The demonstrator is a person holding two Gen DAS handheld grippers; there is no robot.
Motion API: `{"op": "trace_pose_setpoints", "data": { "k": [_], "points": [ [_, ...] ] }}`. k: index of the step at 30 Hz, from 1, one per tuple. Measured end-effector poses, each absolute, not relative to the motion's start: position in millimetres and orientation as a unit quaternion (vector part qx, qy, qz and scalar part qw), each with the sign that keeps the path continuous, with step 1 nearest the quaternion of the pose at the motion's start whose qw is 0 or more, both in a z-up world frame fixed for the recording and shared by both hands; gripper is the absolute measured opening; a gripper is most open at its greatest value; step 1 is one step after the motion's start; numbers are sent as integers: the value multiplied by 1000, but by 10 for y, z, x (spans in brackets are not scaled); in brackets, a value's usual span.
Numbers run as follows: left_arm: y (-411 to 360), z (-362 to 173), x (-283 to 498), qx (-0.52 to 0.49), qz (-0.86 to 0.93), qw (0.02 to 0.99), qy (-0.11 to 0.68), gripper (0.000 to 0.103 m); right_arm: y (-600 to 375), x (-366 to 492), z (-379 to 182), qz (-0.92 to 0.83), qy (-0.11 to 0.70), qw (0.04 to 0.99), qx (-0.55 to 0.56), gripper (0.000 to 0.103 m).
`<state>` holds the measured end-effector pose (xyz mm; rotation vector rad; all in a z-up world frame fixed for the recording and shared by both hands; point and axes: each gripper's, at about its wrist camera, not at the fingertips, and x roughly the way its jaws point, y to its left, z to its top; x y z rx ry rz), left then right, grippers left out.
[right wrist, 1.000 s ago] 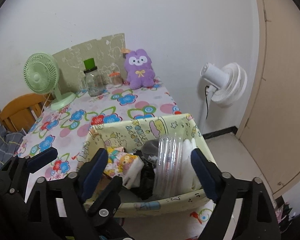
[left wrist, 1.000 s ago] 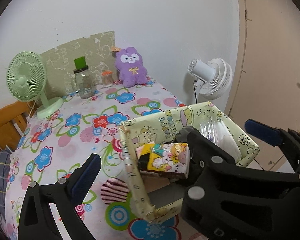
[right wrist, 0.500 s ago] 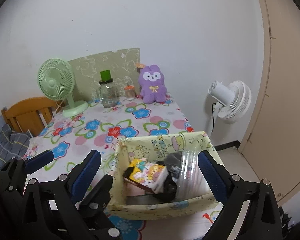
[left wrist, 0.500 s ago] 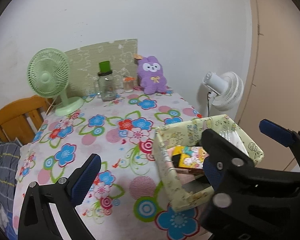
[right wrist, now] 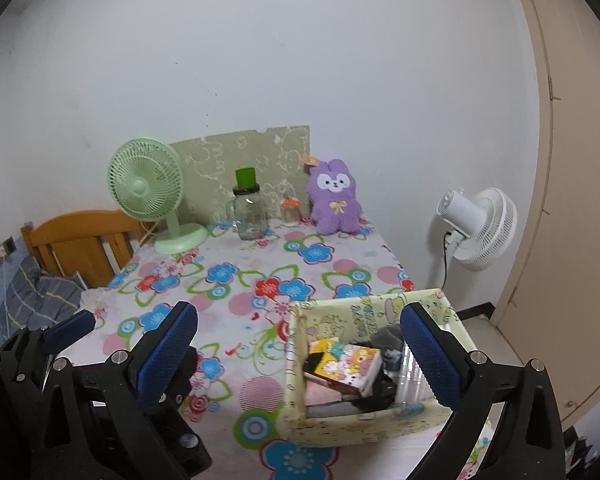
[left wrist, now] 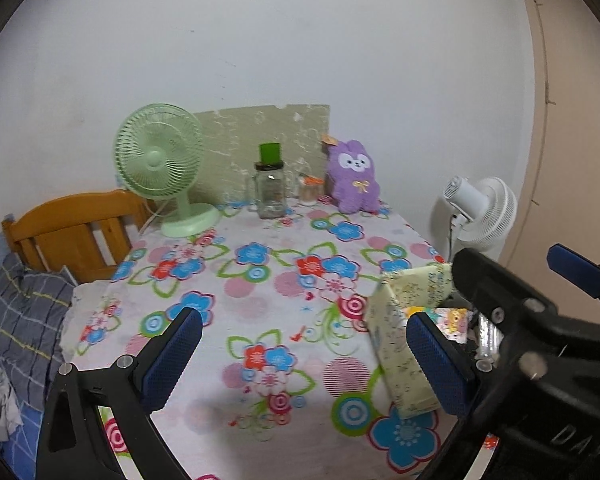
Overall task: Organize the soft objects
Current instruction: 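Open both tools and withdraw them from the box over the table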
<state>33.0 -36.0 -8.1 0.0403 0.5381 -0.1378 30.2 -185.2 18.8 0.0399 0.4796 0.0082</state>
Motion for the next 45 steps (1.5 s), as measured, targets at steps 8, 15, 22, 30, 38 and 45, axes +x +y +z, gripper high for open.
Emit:
{"op": "trace_pose_setpoints", "data": {
  "k": [8,15,22,30,38,45],
  "points": [
    [-70,2,170,11,-41,969,242,103,-1715,184,263,14,223,974,27,103],
    [105,38,64,2,-30,973,230,103,-1630,72,280,16,215,976,30,103],
    [178,52,-18,-9,-29,974,224,103,-1572,6,291,17,212,977,22,103],
    [157,70,-57,-13,-29,975,220,103,-1570,-11,292,18,211,977,21,103],
    [160,78,-77,-17,-27,976,217,103,-1582,-30,300,17,207,978,21,103],
    [164,91,-91,-18,-22,976,215,103,-1594,-46,301,16,203,979,23,103]
  ]
}}
